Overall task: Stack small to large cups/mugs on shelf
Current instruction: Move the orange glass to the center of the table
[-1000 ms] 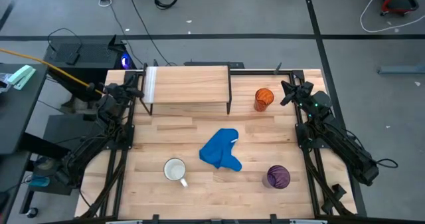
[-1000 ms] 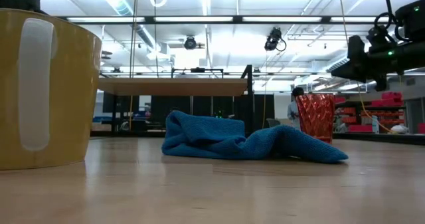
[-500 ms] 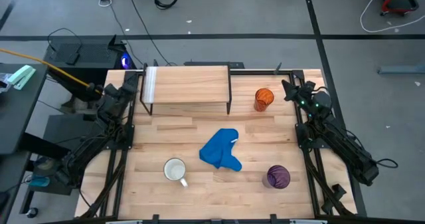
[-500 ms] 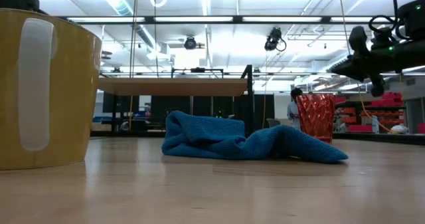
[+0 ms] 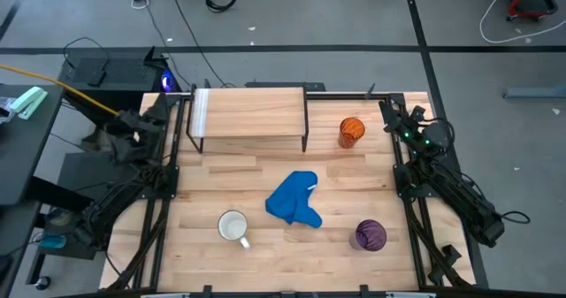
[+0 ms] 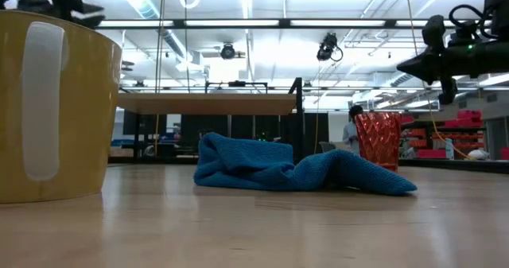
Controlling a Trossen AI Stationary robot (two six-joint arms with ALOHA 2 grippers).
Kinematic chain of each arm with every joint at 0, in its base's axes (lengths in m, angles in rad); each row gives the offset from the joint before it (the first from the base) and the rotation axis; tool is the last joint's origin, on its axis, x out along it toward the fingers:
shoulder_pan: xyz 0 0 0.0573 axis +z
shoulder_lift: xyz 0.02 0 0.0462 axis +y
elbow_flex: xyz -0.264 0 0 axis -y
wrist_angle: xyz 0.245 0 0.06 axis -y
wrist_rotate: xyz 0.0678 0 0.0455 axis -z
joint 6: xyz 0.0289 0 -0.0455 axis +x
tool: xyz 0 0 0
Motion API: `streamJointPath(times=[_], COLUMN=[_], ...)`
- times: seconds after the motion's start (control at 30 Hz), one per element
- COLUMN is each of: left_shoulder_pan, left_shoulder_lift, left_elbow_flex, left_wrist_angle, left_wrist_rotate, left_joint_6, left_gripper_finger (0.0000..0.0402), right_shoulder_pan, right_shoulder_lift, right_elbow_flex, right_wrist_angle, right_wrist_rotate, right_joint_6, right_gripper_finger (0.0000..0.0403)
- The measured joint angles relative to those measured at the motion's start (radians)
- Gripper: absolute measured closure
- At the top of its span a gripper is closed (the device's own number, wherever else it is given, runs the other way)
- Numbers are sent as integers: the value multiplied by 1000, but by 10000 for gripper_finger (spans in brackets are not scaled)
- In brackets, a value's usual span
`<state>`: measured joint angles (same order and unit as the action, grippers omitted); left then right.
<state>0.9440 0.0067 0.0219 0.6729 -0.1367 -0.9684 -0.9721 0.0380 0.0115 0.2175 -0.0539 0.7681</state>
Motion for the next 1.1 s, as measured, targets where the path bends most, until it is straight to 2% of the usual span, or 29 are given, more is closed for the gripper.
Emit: streamJointPath(times=[0.37, 0.5, 0.7, 0.87, 1.1], left_shoulder_pan=[0, 0, 0, 0, 0], left_shoulder_lift=[0, 0, 0, 0, 47], left_elbow_flex=[0, 44, 181, 341, 589], left_wrist_angle=[323, 343, 338, 181, -310], left_wrist_rotate=[13, 60, 150, 245, 415], left_joint_6=[-17, -17, 24, 73, 126], left_gripper_finger=[326, 332, 335, 334, 339], right_shoulder_pan=[0, 0, 0, 0, 0], right_shoulder_lift=[0, 0, 0, 0, 0], right_elbow_flex=[51, 61, 61, 61, 61], right_wrist_angle=[1, -1, -3, -3, -4], right_wrist_rotate=[-1, -2, -2, -34, -52], right_joint_6=[-7, -26, -28, 8, 17], right_gripper_finger=[386, 386, 386, 386, 386])
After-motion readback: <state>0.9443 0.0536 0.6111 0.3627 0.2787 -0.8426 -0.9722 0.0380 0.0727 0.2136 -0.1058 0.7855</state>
